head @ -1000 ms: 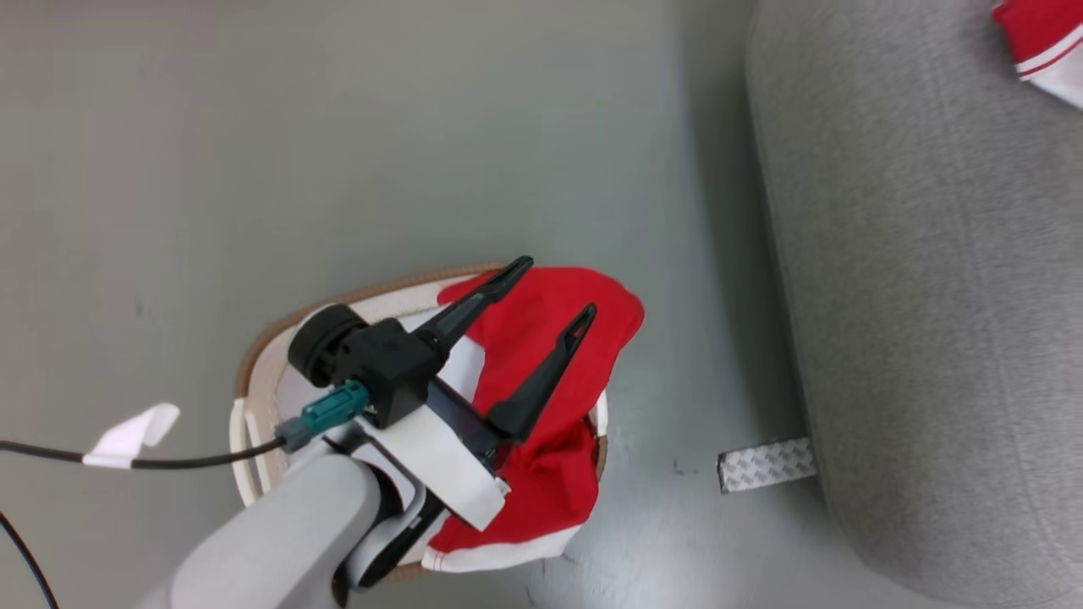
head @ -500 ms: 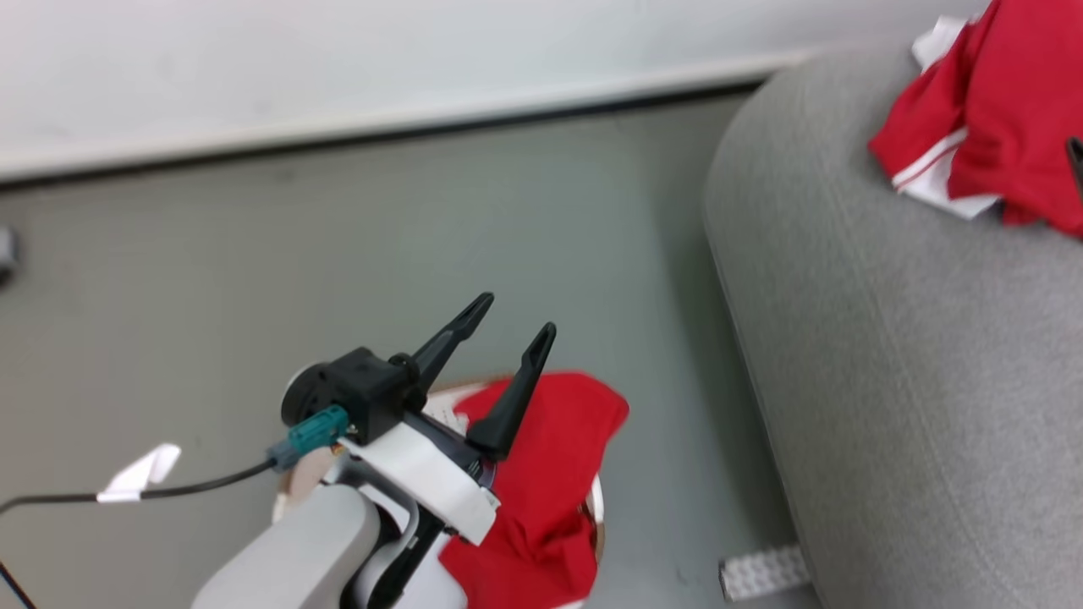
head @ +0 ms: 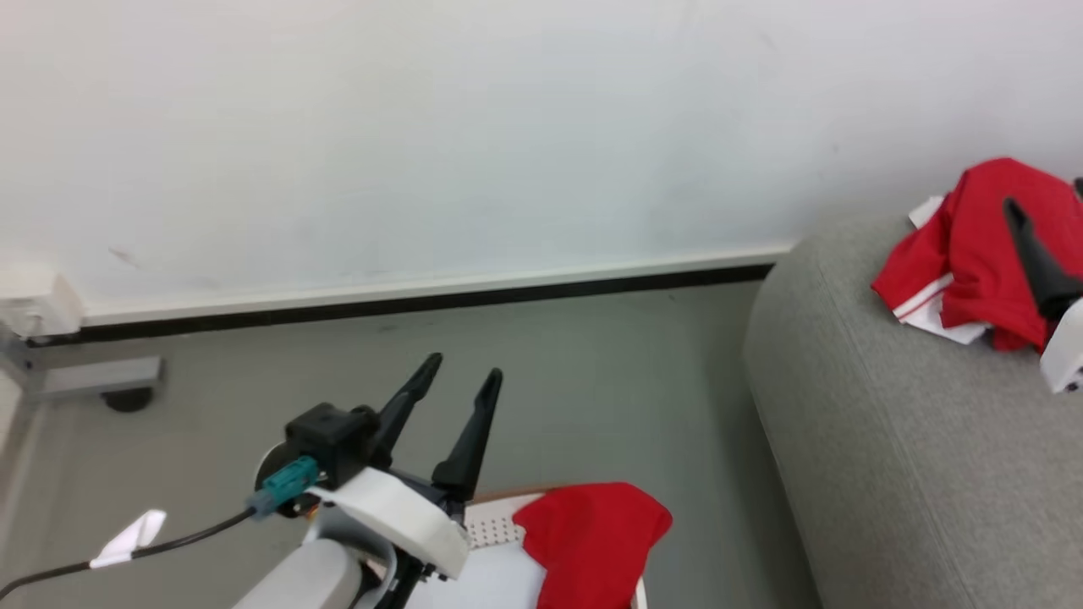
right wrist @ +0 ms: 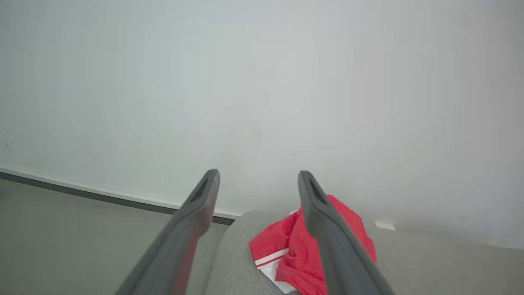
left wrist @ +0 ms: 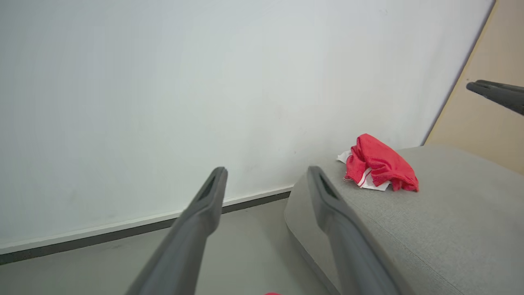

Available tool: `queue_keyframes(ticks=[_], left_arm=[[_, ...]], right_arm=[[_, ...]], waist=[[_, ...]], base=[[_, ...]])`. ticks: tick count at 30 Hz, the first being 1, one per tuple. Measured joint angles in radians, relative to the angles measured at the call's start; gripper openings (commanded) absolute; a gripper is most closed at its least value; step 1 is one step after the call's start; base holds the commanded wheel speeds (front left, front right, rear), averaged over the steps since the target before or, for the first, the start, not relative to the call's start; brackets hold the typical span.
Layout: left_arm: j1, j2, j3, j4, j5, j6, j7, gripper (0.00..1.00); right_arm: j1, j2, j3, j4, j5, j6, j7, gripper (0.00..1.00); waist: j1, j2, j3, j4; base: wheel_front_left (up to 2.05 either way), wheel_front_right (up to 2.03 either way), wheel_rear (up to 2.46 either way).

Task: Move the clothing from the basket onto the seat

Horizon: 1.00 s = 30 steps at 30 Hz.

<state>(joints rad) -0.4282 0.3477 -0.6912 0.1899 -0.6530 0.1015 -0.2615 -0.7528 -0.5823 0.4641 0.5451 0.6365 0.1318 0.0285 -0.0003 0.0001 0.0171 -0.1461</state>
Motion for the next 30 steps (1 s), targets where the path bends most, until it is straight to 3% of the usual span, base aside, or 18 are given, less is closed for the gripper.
queue_keyframes(ticks=[7, 13, 16, 22, 30], left_arm=[[0.086, 0.017, 0.132, -0.017, -0.002, 0.034, -0.002, 1.00], [0.176, 0.001, 0.282, -0.049, 0.059, 0.037, -0.002, 1.00], [0.219, -0.030, 0.363, -0.076, 0.115, 0.021, -0.002, 1.00], [0.291, -0.102, 0.481, -0.097, 0.233, -0.032, -0.002, 1.00], [0.352, -0.196, 0.609, -0.070, 0.344, -0.112, -0.002, 1.00]], right_arm=[[0.220, 0.103, -0.162, -0.135, -0.040, 0.000, -0.178, 1.00], [0.424, 0.248, -0.301, -0.237, -0.158, 0.000, -0.259, 1.00], [0.512, 0.338, -0.341, -0.287, -0.185, 0.000, -0.273, 1.00], [0.621, 0.451, -0.372, -0.342, -0.269, 0.000, -0.287, 1.00], [0.670, 0.512, -0.379, -0.378, -0.328, 0.000, -0.291, 1.00]], waist=[[0.0000, 0.0000, -0.036, 0.042], [0.0001, 0.0000, -0.025, 0.055], [0.0001, 0.0000, -0.018, 0.056], [0.0001, 0.0000, -0.005, 0.051], [0.0002, 0.0000, 0.011, 0.038]], base=[[0.00, 0.00, 0.00], [0.00, 0.00, 0.00], [0.00, 0.00, 0.00], [0.00, 0.00, 0.00], [0.00, 0.00, 0.00]])
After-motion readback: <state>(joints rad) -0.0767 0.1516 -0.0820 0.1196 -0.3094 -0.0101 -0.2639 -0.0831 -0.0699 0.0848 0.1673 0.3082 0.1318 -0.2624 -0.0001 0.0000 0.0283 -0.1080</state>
